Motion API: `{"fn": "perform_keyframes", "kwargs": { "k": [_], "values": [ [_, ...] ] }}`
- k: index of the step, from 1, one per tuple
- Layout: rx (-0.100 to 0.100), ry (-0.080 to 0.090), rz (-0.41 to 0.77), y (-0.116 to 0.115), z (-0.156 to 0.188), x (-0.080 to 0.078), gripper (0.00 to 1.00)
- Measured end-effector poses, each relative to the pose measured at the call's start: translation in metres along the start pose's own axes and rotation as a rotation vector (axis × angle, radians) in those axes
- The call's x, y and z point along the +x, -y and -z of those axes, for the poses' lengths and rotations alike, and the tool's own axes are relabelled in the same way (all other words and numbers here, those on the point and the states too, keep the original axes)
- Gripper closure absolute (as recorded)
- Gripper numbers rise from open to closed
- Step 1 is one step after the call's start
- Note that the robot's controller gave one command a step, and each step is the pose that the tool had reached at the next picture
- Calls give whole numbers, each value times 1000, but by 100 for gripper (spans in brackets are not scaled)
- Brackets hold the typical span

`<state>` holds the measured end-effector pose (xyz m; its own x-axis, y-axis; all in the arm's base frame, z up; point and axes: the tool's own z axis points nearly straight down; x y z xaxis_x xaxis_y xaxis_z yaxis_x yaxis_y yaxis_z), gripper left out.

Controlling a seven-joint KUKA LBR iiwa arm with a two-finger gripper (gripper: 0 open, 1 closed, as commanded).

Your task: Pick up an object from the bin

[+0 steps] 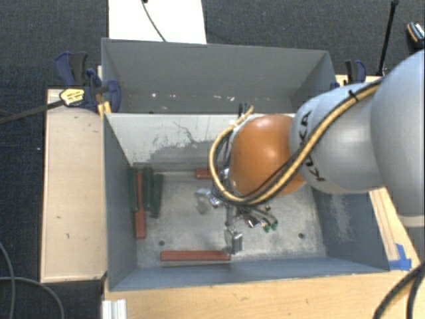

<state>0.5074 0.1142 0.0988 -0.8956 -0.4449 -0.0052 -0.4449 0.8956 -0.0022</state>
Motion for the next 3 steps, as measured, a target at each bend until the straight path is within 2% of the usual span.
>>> {"fn": "perform_keyframes", "kwargs": {
  "k": [1,2,3],
  "values": [
    [0,2,-78,57,6,-49,0],
    [-4,4,-132,-6,45,-69,0],
    [-7,-9,-65,-102,26,-15,0]
  ]
}}
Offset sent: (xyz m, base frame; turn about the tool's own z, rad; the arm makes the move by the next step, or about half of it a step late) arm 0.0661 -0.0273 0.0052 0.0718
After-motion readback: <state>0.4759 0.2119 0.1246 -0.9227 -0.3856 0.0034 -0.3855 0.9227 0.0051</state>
